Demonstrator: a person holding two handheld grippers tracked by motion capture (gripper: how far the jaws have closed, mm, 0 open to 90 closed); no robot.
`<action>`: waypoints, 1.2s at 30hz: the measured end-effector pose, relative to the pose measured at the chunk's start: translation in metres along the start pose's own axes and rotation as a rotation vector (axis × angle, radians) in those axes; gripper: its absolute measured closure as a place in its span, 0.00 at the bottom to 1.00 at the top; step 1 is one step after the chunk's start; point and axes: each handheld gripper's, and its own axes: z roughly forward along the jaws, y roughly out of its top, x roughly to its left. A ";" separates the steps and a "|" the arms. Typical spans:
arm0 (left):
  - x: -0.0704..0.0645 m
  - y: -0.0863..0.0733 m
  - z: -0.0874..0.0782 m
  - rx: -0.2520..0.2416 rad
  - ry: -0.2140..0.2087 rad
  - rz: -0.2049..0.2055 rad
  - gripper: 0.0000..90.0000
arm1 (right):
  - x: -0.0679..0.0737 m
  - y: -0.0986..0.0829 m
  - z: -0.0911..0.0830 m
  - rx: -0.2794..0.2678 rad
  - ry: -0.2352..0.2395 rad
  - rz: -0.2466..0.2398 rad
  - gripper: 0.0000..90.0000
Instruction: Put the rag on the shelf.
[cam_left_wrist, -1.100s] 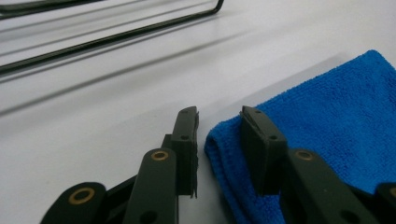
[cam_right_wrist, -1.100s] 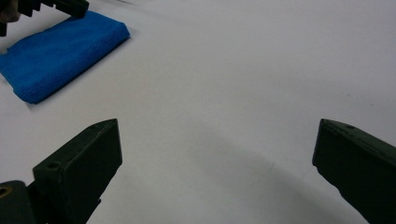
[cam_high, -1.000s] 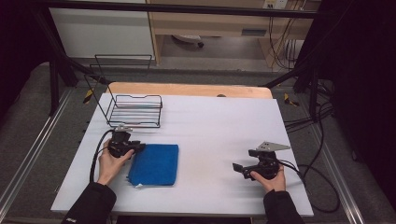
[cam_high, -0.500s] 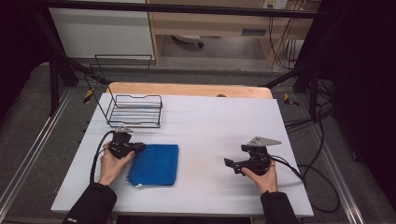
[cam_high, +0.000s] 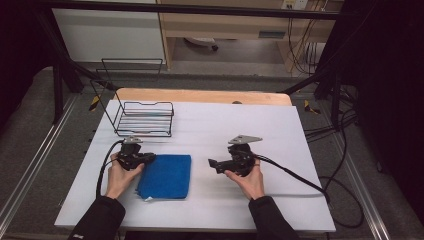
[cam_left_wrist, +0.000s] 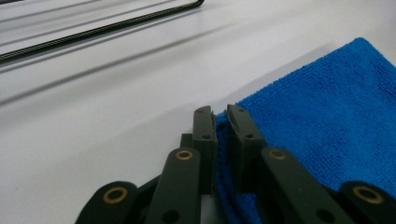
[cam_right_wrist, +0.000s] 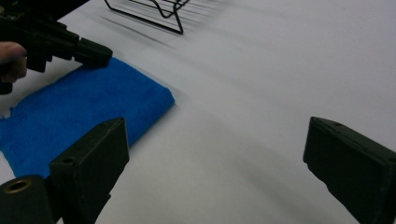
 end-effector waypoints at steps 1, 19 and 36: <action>0.000 0.000 0.000 -0.001 0.002 0.000 0.91 | 0.003 0.003 0.006 -0.002 0.001 -0.005 0.10; 0.001 -0.001 0.000 -0.010 -0.010 0.004 0.91 | 0.046 0.023 0.091 0.079 0.006 -0.023 0.43; 0.003 -0.002 0.000 -0.015 -0.022 0.004 0.91 | 0.042 0.019 0.101 0.168 0.011 0.016 0.82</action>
